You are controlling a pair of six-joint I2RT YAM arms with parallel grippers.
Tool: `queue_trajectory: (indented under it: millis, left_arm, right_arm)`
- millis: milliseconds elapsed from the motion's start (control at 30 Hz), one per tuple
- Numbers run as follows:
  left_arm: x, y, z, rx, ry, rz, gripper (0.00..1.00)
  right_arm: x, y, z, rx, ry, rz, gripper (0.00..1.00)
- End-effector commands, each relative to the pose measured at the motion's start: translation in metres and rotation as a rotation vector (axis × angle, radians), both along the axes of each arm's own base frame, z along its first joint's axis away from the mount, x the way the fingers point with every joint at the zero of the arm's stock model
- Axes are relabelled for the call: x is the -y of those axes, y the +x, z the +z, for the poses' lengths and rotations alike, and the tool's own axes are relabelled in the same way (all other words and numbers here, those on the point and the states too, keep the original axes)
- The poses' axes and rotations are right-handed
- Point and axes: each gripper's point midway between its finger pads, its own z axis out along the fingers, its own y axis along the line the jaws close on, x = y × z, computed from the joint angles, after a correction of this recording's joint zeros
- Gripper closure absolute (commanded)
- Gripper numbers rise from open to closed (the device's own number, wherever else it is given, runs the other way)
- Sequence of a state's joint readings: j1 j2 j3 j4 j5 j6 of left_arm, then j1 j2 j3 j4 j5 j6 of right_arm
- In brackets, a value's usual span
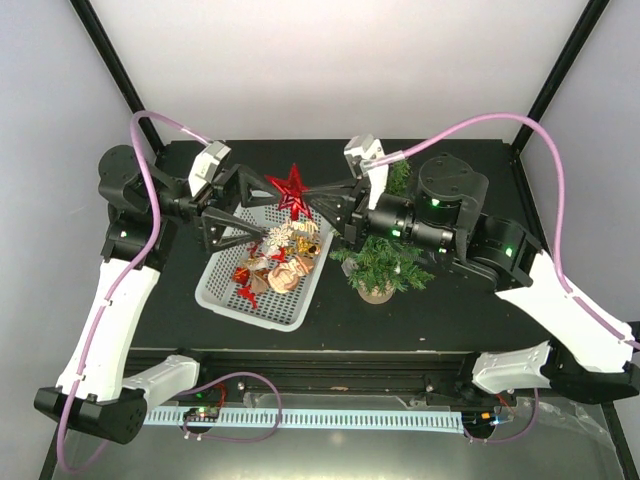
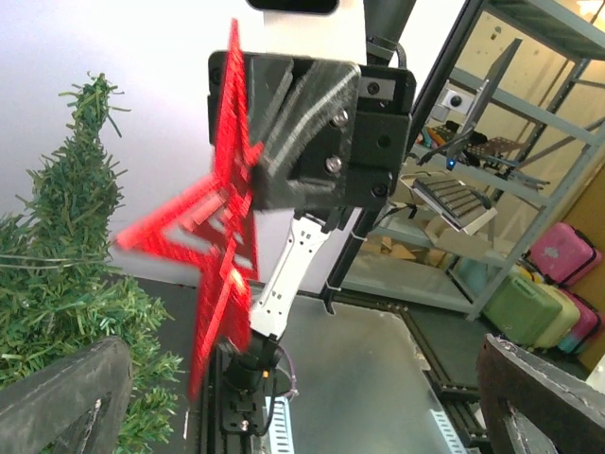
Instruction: Decorate the small christmas tree
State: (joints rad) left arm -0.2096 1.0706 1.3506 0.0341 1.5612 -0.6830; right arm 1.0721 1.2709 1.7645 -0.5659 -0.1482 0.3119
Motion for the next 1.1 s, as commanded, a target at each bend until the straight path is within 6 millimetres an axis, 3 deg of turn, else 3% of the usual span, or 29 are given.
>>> queue_trajectory:
  millis: [0,200,400,600,800,1067]
  left_arm:
    - [-0.008,-0.009,-0.009,0.027,0.02,-0.046,0.01]
    - [-0.019,0.023,-0.04,-0.026,0.022,0.043,0.01]
    - [-0.025,0.05,-0.071,-0.068,0.011,0.136,0.01]
    - [-0.027,0.072,-0.097,0.006,0.119,0.343,0.01]
    - [-0.03,0.078,-0.104,0.055,0.182,0.425,0.01]
    - [-0.031,0.071,-0.103,0.088,0.18,0.445,0.01]
  right_arm:
    - [0.029,0.02,0.013,0.062,-0.015,-0.184,0.99]
    - [0.061,0.038,0.025,0.111,-0.087,-0.361,0.99]
    - [0.108,0.055,0.044,0.156,-0.129,-0.587,0.99]
    - [0.134,0.065,0.043,0.181,-0.178,-0.724,0.99]
    - [0.149,0.074,0.034,0.175,-0.176,-0.811,0.99]
    - [0.164,0.076,0.04,0.193,-0.16,-0.868,0.99]
